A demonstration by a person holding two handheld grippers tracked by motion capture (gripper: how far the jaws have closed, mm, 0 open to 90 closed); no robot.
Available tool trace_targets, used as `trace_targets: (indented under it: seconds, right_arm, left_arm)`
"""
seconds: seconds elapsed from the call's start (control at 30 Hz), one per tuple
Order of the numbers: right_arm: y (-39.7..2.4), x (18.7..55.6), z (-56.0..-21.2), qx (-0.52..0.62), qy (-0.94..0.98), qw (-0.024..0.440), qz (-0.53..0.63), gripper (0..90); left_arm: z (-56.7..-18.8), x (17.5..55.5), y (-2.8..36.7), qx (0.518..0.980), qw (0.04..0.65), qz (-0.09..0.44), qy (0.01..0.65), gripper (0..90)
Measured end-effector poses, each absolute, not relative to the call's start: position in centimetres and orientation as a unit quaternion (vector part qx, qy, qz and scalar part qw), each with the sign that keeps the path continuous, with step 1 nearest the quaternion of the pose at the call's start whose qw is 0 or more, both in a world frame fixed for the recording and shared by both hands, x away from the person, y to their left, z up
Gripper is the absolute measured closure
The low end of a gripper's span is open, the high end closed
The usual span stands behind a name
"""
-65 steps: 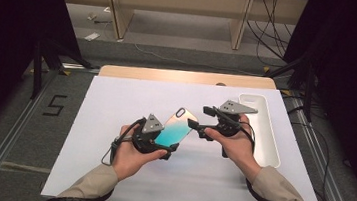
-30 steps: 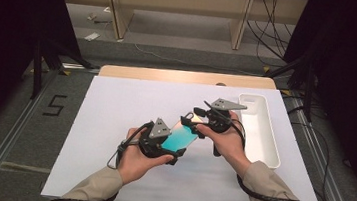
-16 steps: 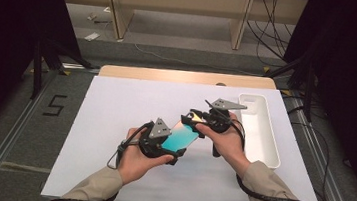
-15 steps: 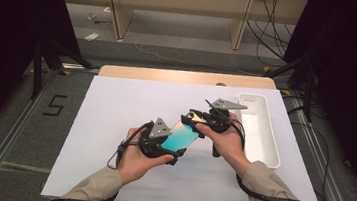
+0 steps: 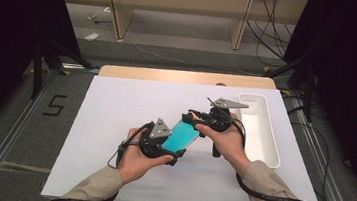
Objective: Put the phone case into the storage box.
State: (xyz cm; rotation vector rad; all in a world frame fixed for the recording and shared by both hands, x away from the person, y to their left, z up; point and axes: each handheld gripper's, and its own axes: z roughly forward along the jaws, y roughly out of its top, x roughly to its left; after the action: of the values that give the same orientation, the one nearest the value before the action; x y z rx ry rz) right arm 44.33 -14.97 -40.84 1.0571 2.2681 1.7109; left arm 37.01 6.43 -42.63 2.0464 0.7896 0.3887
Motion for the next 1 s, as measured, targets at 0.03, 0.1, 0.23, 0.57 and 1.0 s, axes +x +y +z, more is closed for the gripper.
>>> trace_targets:
  seconds: [0.03, 0.1, 0.23, 0.57, 1.0]
  right_arm:
    - [-15.0, 44.3, -40.8, 0.351, 0.745, 0.052, 0.565, 64.1]
    - [-15.0, 44.3, -40.6, 0.351, 0.742, 0.046, 0.569, 66.1]
    - [-15.1, 44.1, -40.4, 0.355, 0.733, 0.033, 0.58, 70.7]
    - [-15.1, 43.3, -38.4, 0.31, 0.735, 0.041, 0.601, 80.0]
    - [-16.0, 44.1, -38.1, 0.258, 0.771, 0.066, 0.578, 80.0]
  left_arm:
    - [-42.7, 37.0, 6.4, 0.826, 0.439, 0.161, 0.316, 16.9]
    - [-42.7, 37.1, 6.4, 0.828, 0.436, 0.167, 0.31, 16.8]
    - [-42.8, 37.0, 6.2, 0.831, 0.438, 0.176, 0.295, 16.4]
    - [-42.5, 37.4, 7.3, 0.811, 0.475, 0.172, 0.295, 15.8]
    - [-43.1, 38.0, 8.2, 0.806, 0.484, 0.162, 0.299, 15.9]
